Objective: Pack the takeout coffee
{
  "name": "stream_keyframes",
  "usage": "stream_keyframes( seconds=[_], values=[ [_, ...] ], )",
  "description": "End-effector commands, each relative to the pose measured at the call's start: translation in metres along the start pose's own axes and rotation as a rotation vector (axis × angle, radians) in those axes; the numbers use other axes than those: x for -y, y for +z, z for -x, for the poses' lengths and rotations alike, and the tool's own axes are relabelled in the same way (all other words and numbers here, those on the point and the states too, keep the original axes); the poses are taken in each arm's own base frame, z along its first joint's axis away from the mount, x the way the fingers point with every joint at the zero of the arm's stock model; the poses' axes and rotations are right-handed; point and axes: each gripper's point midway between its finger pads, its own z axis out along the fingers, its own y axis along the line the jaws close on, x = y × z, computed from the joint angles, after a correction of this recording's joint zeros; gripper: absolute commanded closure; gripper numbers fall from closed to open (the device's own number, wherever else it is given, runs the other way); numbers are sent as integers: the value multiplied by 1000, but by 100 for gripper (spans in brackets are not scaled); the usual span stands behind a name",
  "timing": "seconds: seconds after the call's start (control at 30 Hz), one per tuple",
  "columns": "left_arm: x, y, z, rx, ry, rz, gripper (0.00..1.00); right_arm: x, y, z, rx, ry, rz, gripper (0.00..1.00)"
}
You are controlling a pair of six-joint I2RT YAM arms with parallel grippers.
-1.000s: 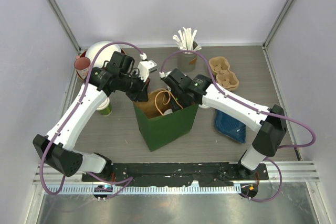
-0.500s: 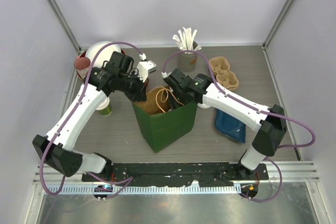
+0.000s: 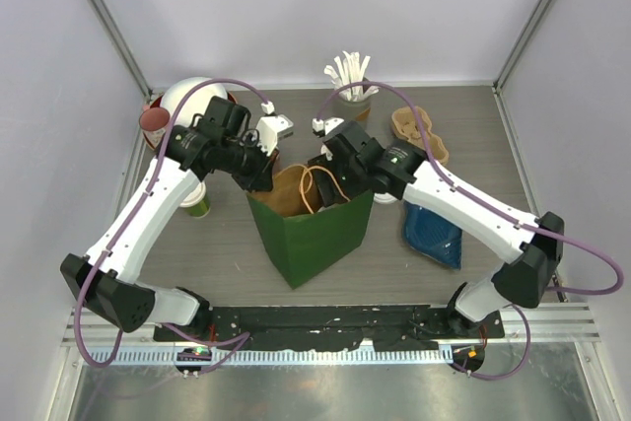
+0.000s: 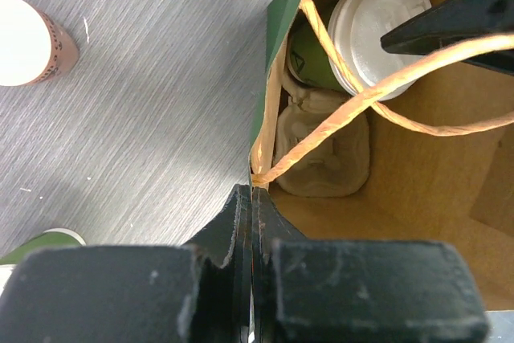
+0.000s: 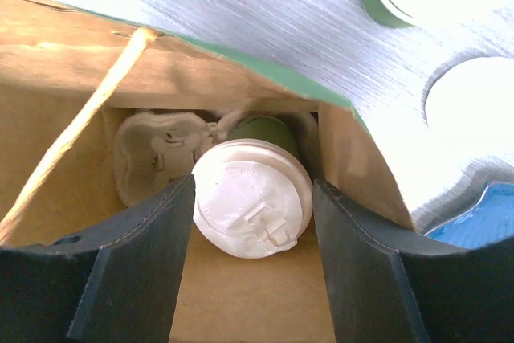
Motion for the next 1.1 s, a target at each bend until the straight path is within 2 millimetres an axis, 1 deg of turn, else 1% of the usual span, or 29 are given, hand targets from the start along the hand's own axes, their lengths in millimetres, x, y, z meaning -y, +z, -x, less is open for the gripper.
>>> stream_keyframes(
  seconds=[0.0,0.07,0.17,0.3,0.33,0.4,0.43,0.47,0.53,0.57,0.73,0.9,1.07],
  values=[
    [0,-12,8,23,25,17,100,-6,-20,30,152,19,43,34],
    [1,-12,9,27,31,13,100,-8,-23,35,170,13,55,34],
    [1,-10,9,24,34,11,100,-12,-33,44,214,14,79,34],
    [1,-9,9,26,37,11,100,-17,-50,56,285,14,111,34],
    [0,-8,9,22,39,11,100,-19,-57,61,315,15,128,33],
    [0,-7,10,25,40,12,100,-20,-61,63,337,16,136,34],
    [0,-7,10,25,43,12,100,-21,-69,69,371,21,147,33],
    [0,-8,10,27,46,14,100,-19,-68,67,375,23,145,34],
    [-1,-7,9,25,48,15,100,-21,-78,73,420,27,160,33],
    [-1,-7,9,25,50,17,100,-20,-78,72,425,30,161,33],
    [-3,-6,9,26,57,20,100,-24,-94,81,493,38,198,33],
    [-2,-6,10,31,62,17,100,-27,-106,83,523,36,232,33],
    [-2,-8,11,36,67,20,100,-26,-118,87,568,51,246,33]
  ],
)
